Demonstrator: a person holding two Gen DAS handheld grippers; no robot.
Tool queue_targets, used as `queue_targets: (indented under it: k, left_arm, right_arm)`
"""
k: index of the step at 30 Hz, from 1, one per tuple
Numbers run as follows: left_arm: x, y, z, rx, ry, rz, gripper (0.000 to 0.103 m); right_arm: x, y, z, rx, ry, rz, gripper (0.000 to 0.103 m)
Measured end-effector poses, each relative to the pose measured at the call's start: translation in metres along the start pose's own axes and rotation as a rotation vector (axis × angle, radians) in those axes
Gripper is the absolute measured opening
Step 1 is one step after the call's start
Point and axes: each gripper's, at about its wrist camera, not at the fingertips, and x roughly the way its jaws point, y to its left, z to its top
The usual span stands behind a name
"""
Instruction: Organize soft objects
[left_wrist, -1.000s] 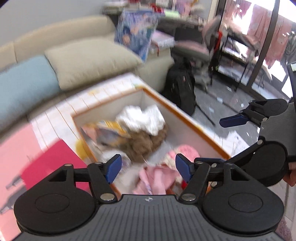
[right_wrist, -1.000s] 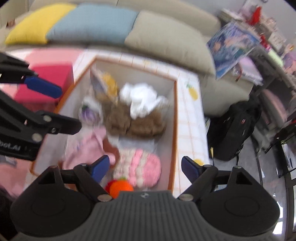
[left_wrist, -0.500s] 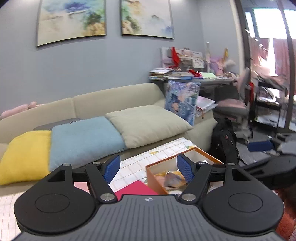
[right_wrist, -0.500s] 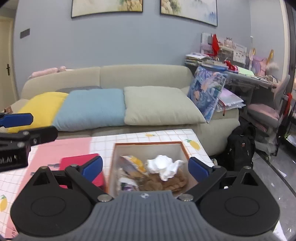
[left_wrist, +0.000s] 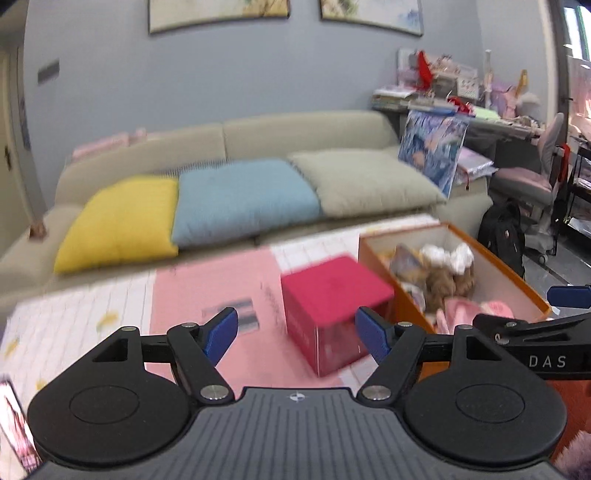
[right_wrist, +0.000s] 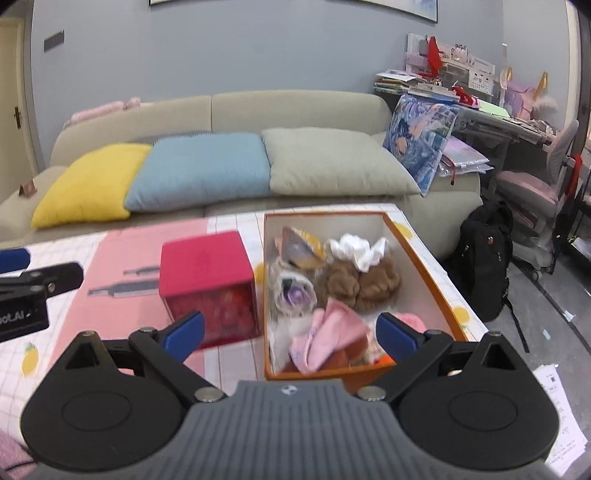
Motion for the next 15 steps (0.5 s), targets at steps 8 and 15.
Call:
queue_targets:
  k: [8,15]
  left_arm:
    - [-0.014,0.006,-0.018,-0.086,0.079,-0.015,0.087]
    - [-0.007,0.009,-0.028,-0.128,0.151,0.032,0.087]
  right_arm:
    - [-0.017,-0.004,-0.016,0.001,0.011,-0.017,0.1]
    - [-0.022,0.0,-0.02,-0.018,0.03,-0.044,0.1]
